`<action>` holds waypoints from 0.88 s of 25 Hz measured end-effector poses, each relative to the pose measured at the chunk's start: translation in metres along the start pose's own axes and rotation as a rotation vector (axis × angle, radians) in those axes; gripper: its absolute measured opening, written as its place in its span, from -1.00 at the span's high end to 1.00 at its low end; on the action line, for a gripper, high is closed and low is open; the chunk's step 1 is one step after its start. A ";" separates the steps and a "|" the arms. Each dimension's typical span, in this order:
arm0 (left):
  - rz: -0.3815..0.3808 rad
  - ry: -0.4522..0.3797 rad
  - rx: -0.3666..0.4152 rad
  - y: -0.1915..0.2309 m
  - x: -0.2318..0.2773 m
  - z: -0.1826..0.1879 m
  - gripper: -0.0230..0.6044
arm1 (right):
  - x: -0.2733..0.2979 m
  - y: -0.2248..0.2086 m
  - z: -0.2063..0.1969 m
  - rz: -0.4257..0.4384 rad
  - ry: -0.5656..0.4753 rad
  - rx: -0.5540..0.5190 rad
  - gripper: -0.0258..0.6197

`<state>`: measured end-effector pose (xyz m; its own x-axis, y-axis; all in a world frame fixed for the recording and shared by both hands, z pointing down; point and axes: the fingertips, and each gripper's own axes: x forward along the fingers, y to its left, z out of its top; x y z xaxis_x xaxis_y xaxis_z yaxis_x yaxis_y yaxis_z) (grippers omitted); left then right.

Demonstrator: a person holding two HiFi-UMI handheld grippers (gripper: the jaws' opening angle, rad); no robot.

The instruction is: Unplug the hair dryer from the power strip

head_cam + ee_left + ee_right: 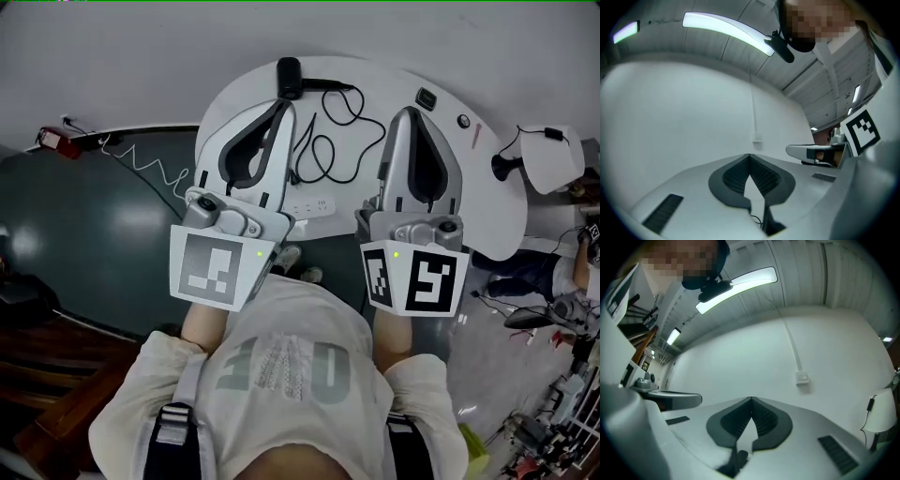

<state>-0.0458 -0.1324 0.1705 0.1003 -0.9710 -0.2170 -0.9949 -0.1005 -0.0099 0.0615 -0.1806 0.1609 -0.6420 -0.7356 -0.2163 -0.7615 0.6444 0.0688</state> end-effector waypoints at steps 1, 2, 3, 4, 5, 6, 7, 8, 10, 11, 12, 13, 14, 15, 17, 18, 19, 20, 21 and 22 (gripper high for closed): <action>0.017 -0.009 0.011 0.002 -0.002 0.001 0.91 | -0.001 0.001 -0.003 0.001 0.006 -0.010 0.91; 0.030 -0.017 0.019 0.003 -0.004 0.002 0.91 | -0.002 0.003 -0.005 0.005 0.009 -0.015 0.91; 0.040 -0.021 0.024 0.005 -0.005 0.003 0.91 | -0.002 0.004 -0.007 0.010 0.011 -0.015 0.91; 0.048 -0.022 0.025 0.007 -0.005 0.003 0.91 | -0.002 0.005 -0.009 0.016 0.012 -0.014 0.91; 0.054 -0.023 0.025 0.009 -0.005 0.003 0.91 | -0.003 0.006 -0.009 0.022 0.013 -0.014 0.91; 0.059 -0.022 0.025 0.011 -0.005 0.002 0.91 | -0.003 0.006 -0.009 0.026 0.014 -0.015 0.91; 0.062 -0.020 0.026 0.013 -0.004 0.002 0.91 | -0.002 0.006 -0.009 0.029 0.014 -0.017 0.91; 0.065 -0.018 0.025 0.015 -0.004 0.001 0.91 | -0.002 0.007 -0.008 0.032 0.014 -0.019 0.91; 0.074 -0.014 0.024 0.020 -0.005 -0.001 0.91 | -0.001 0.007 -0.010 0.038 0.018 -0.023 0.91; 0.080 -0.013 0.023 0.022 -0.005 -0.002 0.91 | 0.000 0.007 -0.011 0.040 0.022 -0.023 0.91; 0.084 -0.012 0.022 0.023 -0.006 -0.003 0.91 | 0.000 0.008 -0.013 0.043 0.025 -0.021 0.91; 0.086 -0.012 0.021 0.024 -0.006 -0.004 0.91 | 0.000 0.008 -0.015 0.047 0.029 -0.018 0.91; 0.084 -0.015 0.020 0.025 -0.006 -0.004 0.91 | 0.000 0.009 -0.017 0.052 0.032 -0.015 0.91; 0.077 -0.020 0.019 0.024 -0.006 -0.003 0.91 | 0.001 0.010 -0.018 0.056 0.036 -0.012 0.91; 0.066 -0.029 0.022 0.023 -0.006 -0.001 0.91 | 0.002 0.011 -0.020 0.061 0.041 -0.011 0.91; 0.065 -0.031 0.025 0.023 -0.005 0.000 0.91 | 0.003 0.011 -0.020 0.062 0.042 -0.010 0.91; 0.068 -0.030 0.028 0.022 -0.005 0.000 0.91 | 0.003 0.011 -0.020 0.062 0.043 -0.009 0.91; 0.071 -0.028 0.029 0.023 -0.004 0.001 0.91 | 0.004 0.011 -0.020 0.061 0.042 -0.006 0.91; 0.074 -0.025 0.029 0.023 -0.004 0.000 0.91 | 0.004 0.011 -0.020 0.059 0.040 -0.004 0.91; 0.076 -0.021 0.029 0.024 -0.004 -0.001 0.91 | 0.004 0.011 -0.020 0.056 0.039 -0.004 0.91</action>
<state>-0.0698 -0.1309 0.1719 0.0248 -0.9707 -0.2388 -0.9996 -0.0205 -0.0204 0.0487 -0.1810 0.1801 -0.6866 -0.7059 -0.1743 -0.7246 0.6842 0.0832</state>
